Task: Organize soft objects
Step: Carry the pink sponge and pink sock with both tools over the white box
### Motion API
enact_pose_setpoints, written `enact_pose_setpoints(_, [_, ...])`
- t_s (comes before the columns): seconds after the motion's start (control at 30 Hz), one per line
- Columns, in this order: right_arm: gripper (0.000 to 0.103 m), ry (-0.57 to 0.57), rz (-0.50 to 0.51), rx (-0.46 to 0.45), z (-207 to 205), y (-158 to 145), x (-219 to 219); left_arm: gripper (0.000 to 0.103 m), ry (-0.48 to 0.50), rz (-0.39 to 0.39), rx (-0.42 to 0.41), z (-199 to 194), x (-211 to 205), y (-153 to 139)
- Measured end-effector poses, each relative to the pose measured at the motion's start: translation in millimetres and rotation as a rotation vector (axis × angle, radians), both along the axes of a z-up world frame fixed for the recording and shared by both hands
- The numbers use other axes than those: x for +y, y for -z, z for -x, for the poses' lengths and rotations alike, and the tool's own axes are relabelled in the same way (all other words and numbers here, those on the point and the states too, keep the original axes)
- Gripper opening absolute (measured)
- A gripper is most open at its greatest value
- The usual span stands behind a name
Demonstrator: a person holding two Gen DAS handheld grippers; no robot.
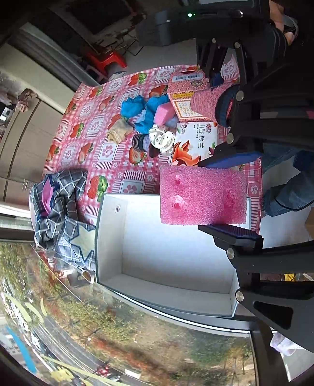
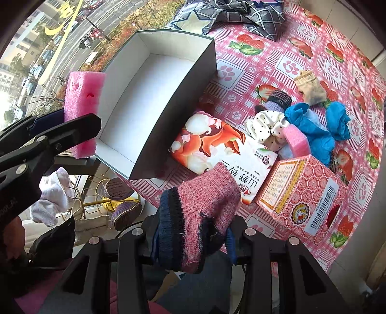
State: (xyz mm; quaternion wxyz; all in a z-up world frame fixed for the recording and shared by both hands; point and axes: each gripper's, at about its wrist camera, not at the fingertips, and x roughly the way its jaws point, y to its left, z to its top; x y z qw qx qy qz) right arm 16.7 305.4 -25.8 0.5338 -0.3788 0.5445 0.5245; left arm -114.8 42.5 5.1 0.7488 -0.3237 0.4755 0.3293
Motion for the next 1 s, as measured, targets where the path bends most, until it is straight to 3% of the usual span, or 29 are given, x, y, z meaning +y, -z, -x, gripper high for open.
enact_pose_setpoints(0.4, [0.042, -0.062, -0.018, 0.006, 17.5, -7.3, 26.6, 0.046, -0.154, 0.012, 0.027, 31.9, 20.6, 7.8])
enact_pose_setpoints(1.0, [0.042, -0.143, -0.028, 0.004, 51.1, -12.1, 58.8, 0.046, -0.239, 0.048, 0.061, 54.9, 35.9, 23.5])
